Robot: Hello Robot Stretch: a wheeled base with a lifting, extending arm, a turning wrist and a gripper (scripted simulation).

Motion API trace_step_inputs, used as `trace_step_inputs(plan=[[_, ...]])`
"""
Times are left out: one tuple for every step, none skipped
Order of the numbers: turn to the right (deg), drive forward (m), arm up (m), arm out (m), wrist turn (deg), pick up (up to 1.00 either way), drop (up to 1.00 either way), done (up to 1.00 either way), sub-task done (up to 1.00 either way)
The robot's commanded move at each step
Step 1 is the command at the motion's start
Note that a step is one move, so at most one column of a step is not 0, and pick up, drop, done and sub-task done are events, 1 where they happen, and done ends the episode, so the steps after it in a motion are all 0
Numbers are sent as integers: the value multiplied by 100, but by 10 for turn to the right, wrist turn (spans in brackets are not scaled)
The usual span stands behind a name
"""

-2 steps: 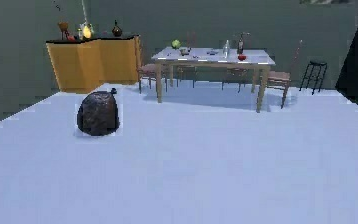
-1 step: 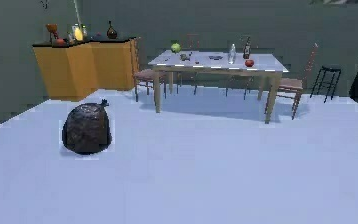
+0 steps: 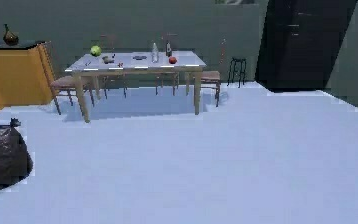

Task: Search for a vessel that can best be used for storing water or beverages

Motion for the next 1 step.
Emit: trace_step_inputs(plan=[[0,100,0,0,0,0,0,0,0]])
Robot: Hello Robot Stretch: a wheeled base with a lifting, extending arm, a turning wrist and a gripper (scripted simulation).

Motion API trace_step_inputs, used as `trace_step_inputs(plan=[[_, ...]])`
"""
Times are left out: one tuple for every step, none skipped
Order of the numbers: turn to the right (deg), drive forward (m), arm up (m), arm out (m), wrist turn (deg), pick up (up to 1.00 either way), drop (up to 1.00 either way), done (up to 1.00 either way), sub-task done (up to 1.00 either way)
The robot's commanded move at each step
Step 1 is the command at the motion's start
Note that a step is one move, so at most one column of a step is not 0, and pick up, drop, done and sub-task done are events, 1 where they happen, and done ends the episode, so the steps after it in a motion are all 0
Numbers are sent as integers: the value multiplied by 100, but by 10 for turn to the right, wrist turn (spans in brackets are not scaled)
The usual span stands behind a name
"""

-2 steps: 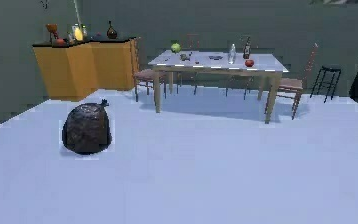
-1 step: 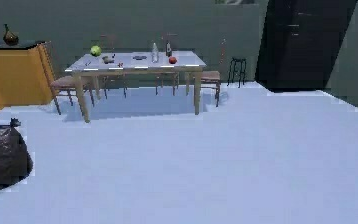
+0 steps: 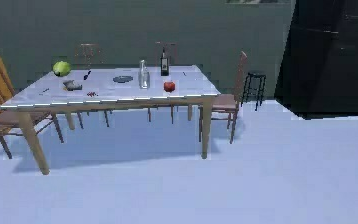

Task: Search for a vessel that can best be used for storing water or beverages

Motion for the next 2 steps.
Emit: trace_step_inputs(plan=[[0,100,0,0,0,0,0,0,0],[270,0,0,0,0,0,0,0,0]])
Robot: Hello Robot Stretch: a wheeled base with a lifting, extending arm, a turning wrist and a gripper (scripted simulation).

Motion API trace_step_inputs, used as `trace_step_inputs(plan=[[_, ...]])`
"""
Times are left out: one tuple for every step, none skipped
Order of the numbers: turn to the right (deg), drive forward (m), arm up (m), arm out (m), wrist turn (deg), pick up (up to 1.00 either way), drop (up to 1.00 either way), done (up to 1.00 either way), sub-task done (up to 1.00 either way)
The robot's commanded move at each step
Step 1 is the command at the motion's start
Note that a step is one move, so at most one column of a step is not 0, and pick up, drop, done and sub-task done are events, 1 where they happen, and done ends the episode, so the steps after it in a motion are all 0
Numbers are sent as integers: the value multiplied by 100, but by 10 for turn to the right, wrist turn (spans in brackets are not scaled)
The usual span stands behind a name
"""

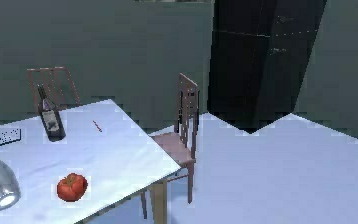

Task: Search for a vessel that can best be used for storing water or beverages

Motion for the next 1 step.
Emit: trace_step_inputs(plan=[[0,5,0,0,0,0,0,0,0]])
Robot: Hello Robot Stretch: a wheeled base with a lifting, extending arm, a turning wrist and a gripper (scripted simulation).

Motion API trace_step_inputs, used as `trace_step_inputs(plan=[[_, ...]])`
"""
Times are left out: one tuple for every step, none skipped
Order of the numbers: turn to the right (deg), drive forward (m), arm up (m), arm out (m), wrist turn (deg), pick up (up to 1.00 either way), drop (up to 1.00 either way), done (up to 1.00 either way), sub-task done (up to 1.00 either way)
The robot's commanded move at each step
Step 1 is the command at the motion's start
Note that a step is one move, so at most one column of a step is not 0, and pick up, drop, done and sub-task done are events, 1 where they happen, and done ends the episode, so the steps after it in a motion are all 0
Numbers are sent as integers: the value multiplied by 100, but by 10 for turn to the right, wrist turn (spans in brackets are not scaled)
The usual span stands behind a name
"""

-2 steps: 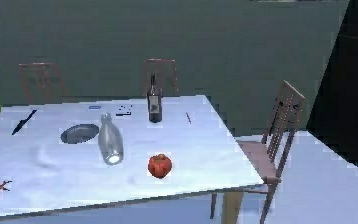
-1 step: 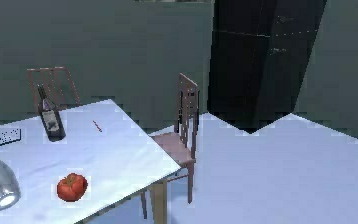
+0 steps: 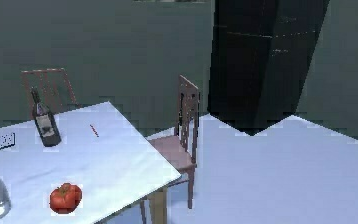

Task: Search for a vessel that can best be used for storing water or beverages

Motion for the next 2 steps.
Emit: trace_step_inputs(plan=[[-450,0,0,0,0,0,0,0,0],[0,0,0,0,0,0,0,100,0]])
